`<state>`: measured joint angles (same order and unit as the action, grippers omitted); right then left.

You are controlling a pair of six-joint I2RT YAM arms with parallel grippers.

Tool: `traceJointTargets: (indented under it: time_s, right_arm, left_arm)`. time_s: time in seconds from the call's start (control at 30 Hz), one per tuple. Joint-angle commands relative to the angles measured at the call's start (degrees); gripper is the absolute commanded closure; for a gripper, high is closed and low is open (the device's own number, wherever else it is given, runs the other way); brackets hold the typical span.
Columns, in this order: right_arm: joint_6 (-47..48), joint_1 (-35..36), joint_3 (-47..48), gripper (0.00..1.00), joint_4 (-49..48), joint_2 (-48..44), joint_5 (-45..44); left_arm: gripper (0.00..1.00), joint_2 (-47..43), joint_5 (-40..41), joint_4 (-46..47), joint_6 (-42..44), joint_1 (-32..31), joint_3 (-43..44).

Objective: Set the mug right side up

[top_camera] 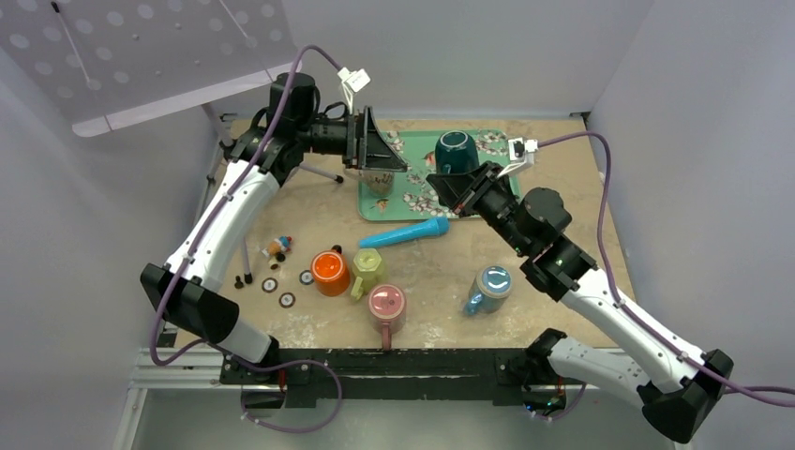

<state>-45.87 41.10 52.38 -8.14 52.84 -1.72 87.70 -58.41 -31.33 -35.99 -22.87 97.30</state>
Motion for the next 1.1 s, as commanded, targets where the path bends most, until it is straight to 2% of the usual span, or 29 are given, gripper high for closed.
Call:
traceJointTargets:
  time_s: [0.0, 0.03, 0.1, 0.23, 0.27, 0.33, 0.4, 0.43, 0.53, 0.63, 0.73, 0.87, 1.07]
  right_arm:
    - [-1.87, -2.07, 4.92, 1.00, -6.81, -1.05, 1.50]
    - [-2.99, -2.46, 6.50, 1.00, -7.36, -1.02, 1.48]
    - [-5.50, -3.06, 10.24, 1.00, -6.12, -0.44, 1.24]
    - [-9.21, -3.05, 16.71, 1.00, -3.87, 2.28, 0.14]
    - [-10.80, -3.07, 17.88, 1.00, -3.98, 3.05, 0.23]
    - [-12.71, -3.07, 20.48, 1.00, -4.15, 4.89, 0.46]
    - [-13.93, -3.05, 22.96, 1.00, -4.54, 6.69, -0.56]
    - [-14.41, -3.05, 23.78, 1.00, -5.36, 7.19, -1.43]
    - [-17.54, -3.00, 25.38, 1.00, -9.55, 8.38, -1.43]
    - [-19.85, -2.79, 26.58, 1.00, -12.49, 9.33, -0.43]
    - [-20.48, -2.17, 28.17, 1.00, -13.97, 10.24, 0.22]
    - [-19.57, -0.76, 29.91, 1.00, -15.51, 10.90, 0.03]
    - [-20.34, -0.12, 30.73, 1.00, -17.03, 12.03, 0.11]
  left_arm:
    - [0.29, -0.17, 0.96, -0.95, 4.20, 0.37, 1.69]
    - [0.29, -0.37, 1.44, -2.08, 6.17, 0.37, 2.95]
    - [0.29, -1.18, 4.36, -7.33, 16.01, 0.08, 6.47]
    - [0.27, -4.10, 18.43, -21.05, 46.88, -2.97, 13.30]
    - [0.27, -5.24, 20.73, -23.39, 53.40, -3.57, 13.00]
    - [0.25, -11.17, 23.19, -21.51, 66.24, -4.00, 6.60]
    - [0.24, -18.65, 24.62, -14.09, 78.45, -4.42, -3.24]
    - [0.23, -21.85, 25.86, -7.17, 82.03, -4.71, -8.35]
    - [0.21, -28.86, 29.36, 21.82, 88.18, -7.22, -22.20]
    - [0.18, -29.47, 33.03, 46.54, 92.32, -11.70, -30.73]
    - [0.16, -24.62, 39.30, 61.46, 99.29, -16.27, -32.28]
    - [0.16, -18.32, 41.91, 69.81, 106.33, -17.17, -29.82]
    - [0.14, -14.54, 37.21, 71.50, 109.24, -17.14, -27.16]
